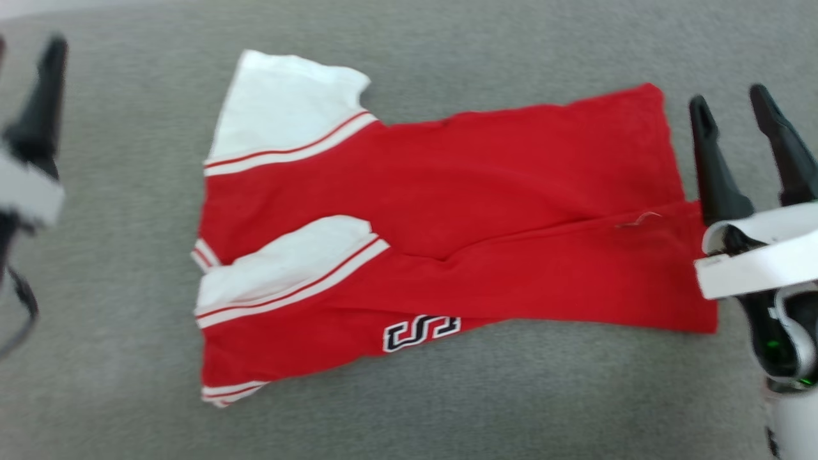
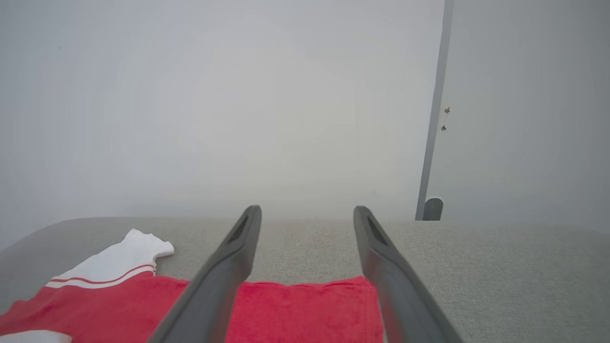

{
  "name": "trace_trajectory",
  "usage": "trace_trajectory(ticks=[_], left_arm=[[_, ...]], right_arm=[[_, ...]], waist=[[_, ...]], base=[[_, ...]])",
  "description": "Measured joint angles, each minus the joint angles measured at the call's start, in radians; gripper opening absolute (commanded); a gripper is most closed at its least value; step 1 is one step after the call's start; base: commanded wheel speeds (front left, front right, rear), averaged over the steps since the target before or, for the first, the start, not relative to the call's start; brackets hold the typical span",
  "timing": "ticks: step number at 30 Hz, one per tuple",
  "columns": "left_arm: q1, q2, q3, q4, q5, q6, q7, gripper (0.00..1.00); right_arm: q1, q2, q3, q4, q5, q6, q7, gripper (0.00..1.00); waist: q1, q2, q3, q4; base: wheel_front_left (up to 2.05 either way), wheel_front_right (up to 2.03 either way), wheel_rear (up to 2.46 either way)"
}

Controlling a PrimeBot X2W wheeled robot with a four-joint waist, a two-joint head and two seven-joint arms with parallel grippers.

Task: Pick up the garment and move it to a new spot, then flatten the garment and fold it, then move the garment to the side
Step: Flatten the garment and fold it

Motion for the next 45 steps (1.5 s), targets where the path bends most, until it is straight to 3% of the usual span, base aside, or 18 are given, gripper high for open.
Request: trace_trajectory(ticks=[10, 15, 22, 28, 29, 31, 32, 36, 45], left_arm=[[-0.438, -0.063, -0.174, 0.413, 0.126, -0.09, 0.193, 1.0], [-0.535, -0.069, -0.27, 0.57, 0.089, -0.123, 0.468, 1.0], [-0.601, -0.049, -0.339, 0.625, -0.009, -0.127, 0.772, 1.0], [-0.64, -0.035, -0.352, 0.632, -0.04, -0.128, 0.839, 1.0], [-0.641, -0.036, -0.356, 0.626, -0.043, -0.128, 0.842, 0.85], [-0.643, -0.037, -0.36, 0.617, -0.052, -0.128, 0.841, 0.07], [-0.644, -0.038, -0.363, 0.613, -0.057, -0.128, 0.838, 0.0], [-0.644, -0.054, -0.378, 0.589, -0.08, -0.128, 0.82, 0.0], [-0.659, -0.103, -0.433, 0.519, -0.12, -0.128, 0.77, 0.0]], right_arm=[[-0.058, 0.072, 0.051, 0.115, 0.0, 0.0, -0.154, 1.0], [-0.067, 0.077, 0.074, 0.138, 0.007, 0.0, -0.174, 1.0], [-0.066, 0.072, 0.093, 0.149, 0.023, 0.0, -0.173, 1.0], [-0.069, 0.071, 0.114, 0.141, 0.023, 0.0, -0.162, 1.0], [-0.072, 0.068, 0.12, 0.141, 0.023, 0.0, -0.16, 1.0], [-0.085, 0.057, 0.132, 0.141, 0.024, 0.0, -0.146, 1.0], [-0.098, 0.049, 0.139, 0.14, 0.024, 0.0, -0.133, 1.0], [-0.176, 0.009, 0.157, 0.144, 0.036, 0.0, -0.034, 1.0], [-0.469, -0.088, 0.221, 0.284, 0.128, 0.0, 0.338, 1.0]], waist=[[0.0, 0.0, 0.062, -0.13], [0.0, 0.0, 0.092, -0.197], [0.0, 0.0, 0.134, -0.256], [0.0, 0.0, 0.163, -0.269], [0.0, 0.0, 0.166, -0.269], [0.0, 0.0, 0.169, -0.266], [-0.0001, 0.0, 0.171, -0.263], [0.0, 0.0, 0.175, -0.249], [0.0, 0.0, 0.191, -0.185]], base=[[0.0, 0.0, 0.0], [0.0, 0.0, 0.0], [0.0, 0.0, 0.0], [0.0, 0.0, 0.0], [0.0, 0.0, 0.0], [0.0, 0.0, 0.0], [0.0, 0.0, 0.0], [0.0, 0.0, 0.0], [0.0, 0.0, 0.0]])
